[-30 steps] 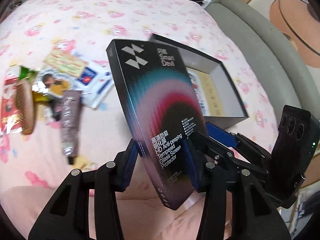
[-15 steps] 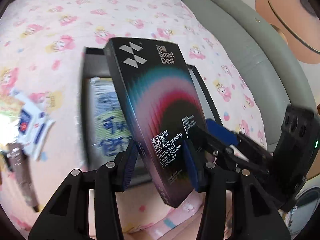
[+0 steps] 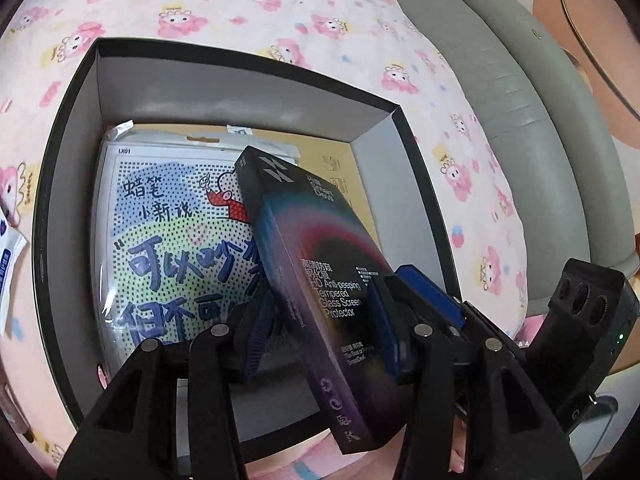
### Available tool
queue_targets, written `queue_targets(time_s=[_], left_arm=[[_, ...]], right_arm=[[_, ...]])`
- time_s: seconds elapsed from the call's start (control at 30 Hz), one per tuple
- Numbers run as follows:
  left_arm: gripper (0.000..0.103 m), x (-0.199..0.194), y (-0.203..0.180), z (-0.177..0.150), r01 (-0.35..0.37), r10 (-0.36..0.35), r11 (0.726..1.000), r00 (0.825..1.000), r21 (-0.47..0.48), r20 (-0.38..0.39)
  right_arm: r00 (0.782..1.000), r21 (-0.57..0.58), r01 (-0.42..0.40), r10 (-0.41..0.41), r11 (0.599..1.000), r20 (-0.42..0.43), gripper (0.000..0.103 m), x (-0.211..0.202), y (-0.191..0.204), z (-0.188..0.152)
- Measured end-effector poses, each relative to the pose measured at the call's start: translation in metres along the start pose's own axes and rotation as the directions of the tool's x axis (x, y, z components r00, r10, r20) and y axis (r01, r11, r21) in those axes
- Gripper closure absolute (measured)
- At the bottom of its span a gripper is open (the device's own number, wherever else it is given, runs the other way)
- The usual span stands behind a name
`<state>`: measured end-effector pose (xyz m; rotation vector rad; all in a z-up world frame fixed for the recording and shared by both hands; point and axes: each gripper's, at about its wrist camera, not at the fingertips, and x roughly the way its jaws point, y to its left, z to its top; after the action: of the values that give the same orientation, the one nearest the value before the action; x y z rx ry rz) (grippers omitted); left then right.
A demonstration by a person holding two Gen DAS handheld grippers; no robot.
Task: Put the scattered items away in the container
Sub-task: 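Lower the Smart Devil box into the shoebox beside the art kit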
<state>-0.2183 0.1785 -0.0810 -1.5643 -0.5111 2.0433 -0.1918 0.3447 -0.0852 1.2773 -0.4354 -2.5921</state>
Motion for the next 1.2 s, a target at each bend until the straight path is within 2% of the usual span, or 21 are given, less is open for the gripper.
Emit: queue_targets(time_s=[0.17, 0.27, 0.37, 0.57, 0.67, 0.73, 0.83, 0.9, 1.03, 1.2], left_arm=[[0.053, -0.004, 0.000, -0.003, -0.024, 0.024, 1.000, 1.000, 0.002, -0.017], [0.052, -0.004, 0.002, -0.005, -0.044, 0.044, 0.999, 0.998, -0.003, -0.037], [0.054, -0.006, 0.002, -0.009, -0.064, 0.064, 0.998, 0.997, 0.009, -0.038], [0.054, -0.013, 0.004, -0.014, -0.070, 0.070, 0.997, 0.997, 0.015, -0.041], [0.055, -0.021, 0.006, -0.015, -0.106, 0.107, 0.994, 0.994, 0.016, -0.026], [0.055, -0.027, 0.006, -0.017, -0.136, 0.136, 0.990, 0.991, 0.032, -0.008], [0.056, -0.028, 0.005, -0.018, -0.161, 0.161, 0.986, 0.987, 0.034, 0.001], [0.055, -0.025, 0.005, -0.017, -0.162, 0.162, 0.987, 0.987, 0.017, -0.005], [0.054, -0.007, -0.009, -0.008, -0.138, 0.139, 0.990, 0.990, 0.036, -0.036], [0.057, 0.015, -0.019, 0.004, -0.082, 0.085, 0.996, 0.995, 0.046, -0.047]], right_arm=[[1.000, -0.010, 0.009, -0.009, 1.000, -0.010, 0.074, -0.002, 0.002, -0.001], [0.999, -0.026, 0.049, -0.049, 0.998, -0.011, 0.074, -0.004, 0.004, -0.001], [0.994, -0.005, 0.100, -0.100, 0.995, -0.045, 0.062, -0.001, -0.004, -0.003], [0.997, 0.049, 0.045, -0.042, 0.998, -0.066, 0.062, 0.001, -0.016, -0.001], [0.997, 0.072, 0.023, -0.018, 0.997, -0.072, 0.061, 0.001, -0.021, 0.000], [0.997, 0.075, 0.026, -0.021, 0.997, -0.070, 0.061, -0.001, -0.022, 0.001], [0.996, 0.054, 0.074, -0.072, 0.996, -0.047, 0.061, -0.005, -0.020, 0.003], [0.993, 0.025, 0.117, -0.116, 0.993, -0.035, 0.061, -0.005, -0.017, 0.004], [0.989, 0.005, 0.146, -0.146, 0.989, -0.016, 0.061, -0.007, -0.015, 0.005], [0.987, 0.048, 0.158, -0.158, 0.986, -0.003, 0.061, -0.009, -0.029, 0.009]])
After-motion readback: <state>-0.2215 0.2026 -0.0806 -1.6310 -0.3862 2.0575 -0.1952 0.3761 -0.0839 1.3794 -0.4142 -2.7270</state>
